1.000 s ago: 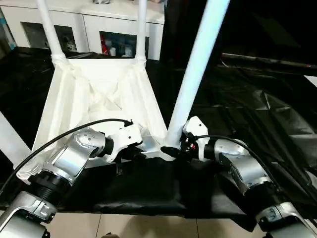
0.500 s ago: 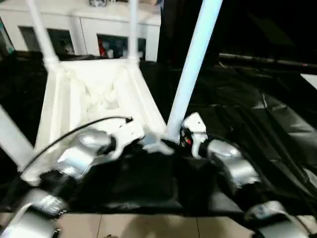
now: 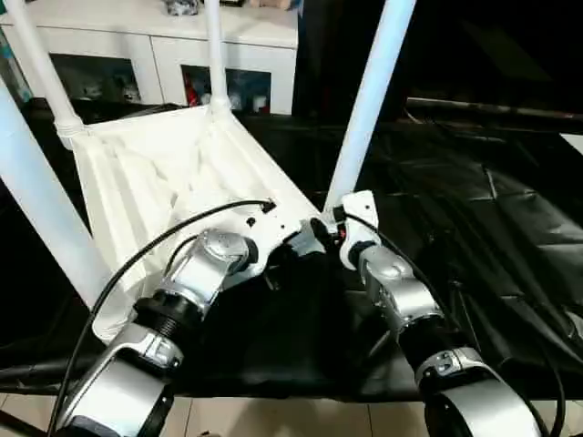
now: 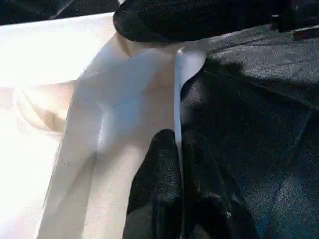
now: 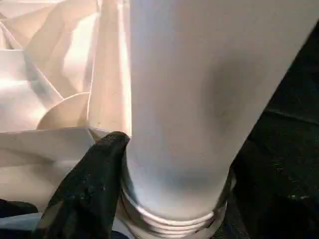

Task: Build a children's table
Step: Rotate leg to tighten

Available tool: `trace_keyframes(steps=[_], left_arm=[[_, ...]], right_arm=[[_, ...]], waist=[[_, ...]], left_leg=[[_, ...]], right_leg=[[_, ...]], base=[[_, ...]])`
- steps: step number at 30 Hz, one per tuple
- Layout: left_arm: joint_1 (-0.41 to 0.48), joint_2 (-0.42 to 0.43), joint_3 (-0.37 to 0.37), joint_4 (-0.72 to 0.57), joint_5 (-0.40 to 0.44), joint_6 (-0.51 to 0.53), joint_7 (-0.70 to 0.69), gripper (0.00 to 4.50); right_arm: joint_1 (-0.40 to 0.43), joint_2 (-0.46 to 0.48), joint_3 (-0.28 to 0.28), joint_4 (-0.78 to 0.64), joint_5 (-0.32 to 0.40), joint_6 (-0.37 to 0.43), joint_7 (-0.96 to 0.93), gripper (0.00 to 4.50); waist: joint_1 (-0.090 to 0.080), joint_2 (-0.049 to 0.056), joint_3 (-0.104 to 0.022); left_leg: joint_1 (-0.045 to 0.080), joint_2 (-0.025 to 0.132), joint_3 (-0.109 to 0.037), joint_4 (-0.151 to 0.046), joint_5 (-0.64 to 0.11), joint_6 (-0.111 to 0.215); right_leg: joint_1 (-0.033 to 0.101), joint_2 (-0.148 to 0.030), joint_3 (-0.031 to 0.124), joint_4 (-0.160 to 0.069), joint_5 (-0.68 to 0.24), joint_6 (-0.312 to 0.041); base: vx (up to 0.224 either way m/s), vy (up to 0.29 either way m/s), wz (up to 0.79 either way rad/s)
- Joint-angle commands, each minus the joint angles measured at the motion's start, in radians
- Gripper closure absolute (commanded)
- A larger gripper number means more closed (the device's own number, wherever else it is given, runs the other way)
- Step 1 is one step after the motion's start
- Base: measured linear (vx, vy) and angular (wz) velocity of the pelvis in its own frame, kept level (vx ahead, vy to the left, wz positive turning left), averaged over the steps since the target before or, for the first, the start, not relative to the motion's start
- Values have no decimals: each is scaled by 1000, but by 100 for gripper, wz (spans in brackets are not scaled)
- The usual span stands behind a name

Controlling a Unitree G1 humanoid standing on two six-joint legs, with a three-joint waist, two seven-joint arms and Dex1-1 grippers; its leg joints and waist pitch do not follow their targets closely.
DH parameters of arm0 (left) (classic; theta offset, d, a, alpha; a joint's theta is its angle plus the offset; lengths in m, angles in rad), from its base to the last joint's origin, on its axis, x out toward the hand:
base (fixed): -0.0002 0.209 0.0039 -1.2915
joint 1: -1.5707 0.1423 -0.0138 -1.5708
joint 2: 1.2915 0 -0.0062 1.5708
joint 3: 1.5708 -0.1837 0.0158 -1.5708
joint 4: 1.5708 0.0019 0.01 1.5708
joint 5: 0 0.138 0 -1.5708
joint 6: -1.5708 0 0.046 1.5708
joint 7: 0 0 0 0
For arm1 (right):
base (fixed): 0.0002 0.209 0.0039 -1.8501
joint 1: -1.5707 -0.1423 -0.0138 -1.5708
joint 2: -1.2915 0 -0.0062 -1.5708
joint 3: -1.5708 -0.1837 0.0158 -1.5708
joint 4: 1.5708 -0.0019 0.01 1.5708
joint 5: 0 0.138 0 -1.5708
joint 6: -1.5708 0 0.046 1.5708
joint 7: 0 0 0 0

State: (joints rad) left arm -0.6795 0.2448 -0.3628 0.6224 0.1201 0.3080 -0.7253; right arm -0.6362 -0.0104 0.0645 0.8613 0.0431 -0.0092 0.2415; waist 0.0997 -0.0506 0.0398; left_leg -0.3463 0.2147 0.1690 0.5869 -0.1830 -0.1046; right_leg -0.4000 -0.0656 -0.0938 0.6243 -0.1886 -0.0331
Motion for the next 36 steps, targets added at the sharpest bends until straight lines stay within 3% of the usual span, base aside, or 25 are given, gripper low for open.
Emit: trace_keyframes(steps=[1, 2, 6, 9, 13, 17, 22, 26, 28, 30, 36], left_arm=[[28, 35, 16, -26, -15, -81, -18, 450], [35, 45, 16, -32, -18, -92, -33, 450], [77, 95, 39, -85, -53, -116, -124, 450], [108, 135, 38, -124, -71, -167, -203, 450], [165, 221, 22, -247, -154, -165, -395, 450], [186, 244, 20, -303, -182, -140, -455, 450], [201, 239, 24, -339, -186, -132, -472, 450], [204, 238, 20, -340, -184, -133, -464, 450], [207, 238, 23, -345, -179, -128, -464, 450], [209, 236, 26, -347, -173, -125, -461, 450], [216, 241, 27, -350, -172, -123, -462, 450]], right_arm=[[10, -27, 31, -18, -3, -16, 109, 104], [9, -38, 29, -27, 2, -16, 132, 94], [17, -117, 31, -111, 41, 49, 292, 76], [47, -191, 79, -189, 43, 72, 437, 76], [125, -308, 157, -344, 71, 92, 690, 76], [135, -317, 161, -357, 65, 97, 727, 76], [130, -307, 174, -363, 57, 118, 716, 76], [127, -300, 184, -368, 59, 128, 728, 76], [123, -295, 187, -356, 52, 124, 732, 110], [122, -294, 187, -351, 53, 122, 734, 113], [125, -293, 182, -354, 58, 128, 740, 168]], waist=[[2, -2, -55], [-1, -2, -55], [-6, -2, -55], [-3, -1, -54], [6, 1, -53], [4, 0, -52], [4, -6, -49], [7, -8, -51], [7, -7, -51], [7, -12, -51], [9, -11, -50]], left_leg=[[-5, 15, -3, -68, -211, 13], [-12, 15, -4, -69, -193, 18], [-9, 17, -1, -66, -170, 29], [-10, 19, 0, -65, -151, 44], [-6, 21, 3, -66, -155, 56], [-6, 23, 2, -68, -153, 46], [-5, 20, 3, -69, -159, 33], [-5, 20, 3, -67, -135, 36], [-5, 21, 3, -67, -130, 36], [-6, 20, 4, -67, -128, 38], [-6, 20, 4, -67, -124, 37]], right_leg=[[50, -82, 57, -95, -349, -68], [54, -81, 58, -90, -319, -74], [53, -79, 59, -86, -271, -103], [54, -76, 60, -81, -216, -120], [55, -78, 62, -82, -227, -120], [52, -76, 60, -79, -226, -140], [52, -76, 61, -84, -260, -129], [53, -76, 62, -80, -237, -126], [53, -76, 62, -78, -228, -128], [53, -76, 61, -79, -226, -129], [53, -76, 62, -78, -226, -125]], base=[[0, 0, 0], [0, 0, 0], [0, 0, 0], [0, 0, 0], [0, 0, 0], [0, 0, 0], [0, 0, 0], [0, 0, 0], [0, 0, 0], [0, 0, 0], [0, 0, 0]])
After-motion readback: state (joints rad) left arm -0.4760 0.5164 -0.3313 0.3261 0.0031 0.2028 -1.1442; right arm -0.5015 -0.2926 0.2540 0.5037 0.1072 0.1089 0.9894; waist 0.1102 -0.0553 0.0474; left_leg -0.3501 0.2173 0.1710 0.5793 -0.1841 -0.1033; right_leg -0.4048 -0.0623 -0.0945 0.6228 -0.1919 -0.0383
